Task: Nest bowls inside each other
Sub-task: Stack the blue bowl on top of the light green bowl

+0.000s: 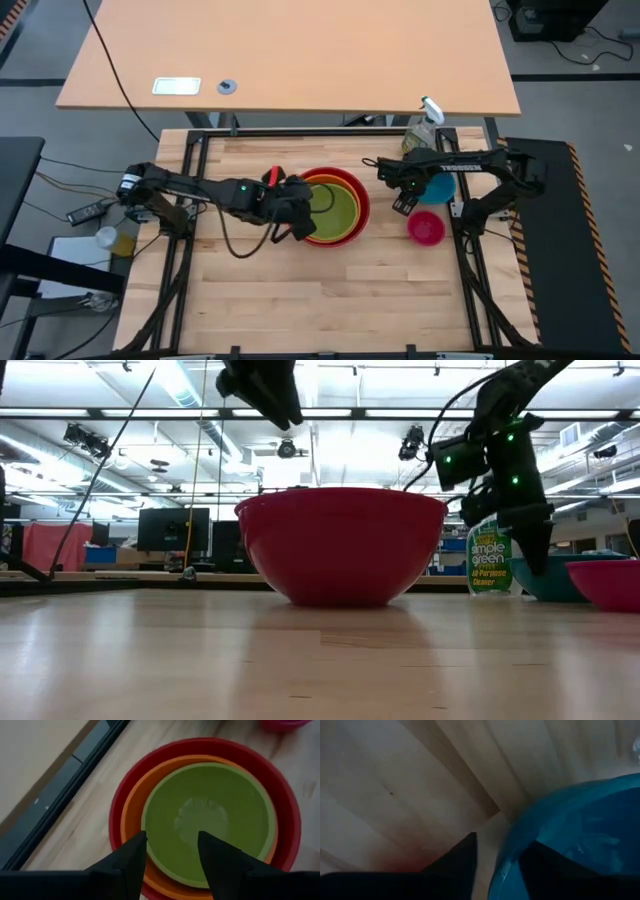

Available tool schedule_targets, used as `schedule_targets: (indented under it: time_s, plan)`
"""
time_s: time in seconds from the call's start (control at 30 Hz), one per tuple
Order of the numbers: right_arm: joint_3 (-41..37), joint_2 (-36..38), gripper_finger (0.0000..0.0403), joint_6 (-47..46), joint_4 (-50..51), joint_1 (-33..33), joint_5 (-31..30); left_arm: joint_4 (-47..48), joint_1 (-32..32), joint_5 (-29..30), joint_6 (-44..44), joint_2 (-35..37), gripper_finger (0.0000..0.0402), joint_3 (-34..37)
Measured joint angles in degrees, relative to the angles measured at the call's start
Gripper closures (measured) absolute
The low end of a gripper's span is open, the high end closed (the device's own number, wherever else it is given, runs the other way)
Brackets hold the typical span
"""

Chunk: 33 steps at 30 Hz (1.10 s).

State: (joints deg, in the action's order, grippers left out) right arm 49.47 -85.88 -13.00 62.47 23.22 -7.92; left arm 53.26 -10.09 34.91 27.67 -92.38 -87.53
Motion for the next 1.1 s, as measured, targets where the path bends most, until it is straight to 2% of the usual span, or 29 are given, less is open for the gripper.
schedule_targets:
  time_s: [0.23, 0.33, 0.47, 0.57, 0.77, 0.9, 1.0, 1.1]
  plan:
    - [0.1, -1.2, 0.038, 2.2, -1.0, 0.2, -1.7, 1.7, 0.0, 0.0, 0.0, 1.8, 0.0222, 0.0]
    - [0.0, 0.9, 0.038, 2.1, -1.5, -0.4, -0.9, 2.8, 0.0, 0.0, 0.2, 1.9, 0.0222, 0.0]
    - [0.0, 5.7, 0.0358, 0.2, -0.7, -1.6, 1.8, 2.9, 0.0, 0.0, 0.3, 2.0, 0.0222, 0.0]
    - [0.3, 9.9, 0.0363, -2.1, 1.2, -2.7, 3.7, 2.0, 0.0, 0.0, 0.3, 2.1, 0.0222, 0.0]
    - [8.0, 17.4, 0.0379, -4.9, 4.0, -7.9, 6.3, -1.9, 0.0, 0.0, -1.7, 2.1, 0.0222, 0.0]
    - [15.2, 18.4, 0.036, -4.5, 1.0, -13.2, 6.4, -5.8, 0.0, 0.0, -4.0, 2.4, 0.0222, 0.0]
    - [18.7, 17.2, 0.0354, -1.3, -4.9, -17.3, 7.1, -9.0, 0.3, 0.0, -6.1, 3.8, 0.0223, 0.3]
    - [20.4, 14.2, 0.0355, 2.2, -11.7, -20.8, 7.4, -14.8, 1.1, -2.7, -7.8, 7.7, 0.0235, 5.6]
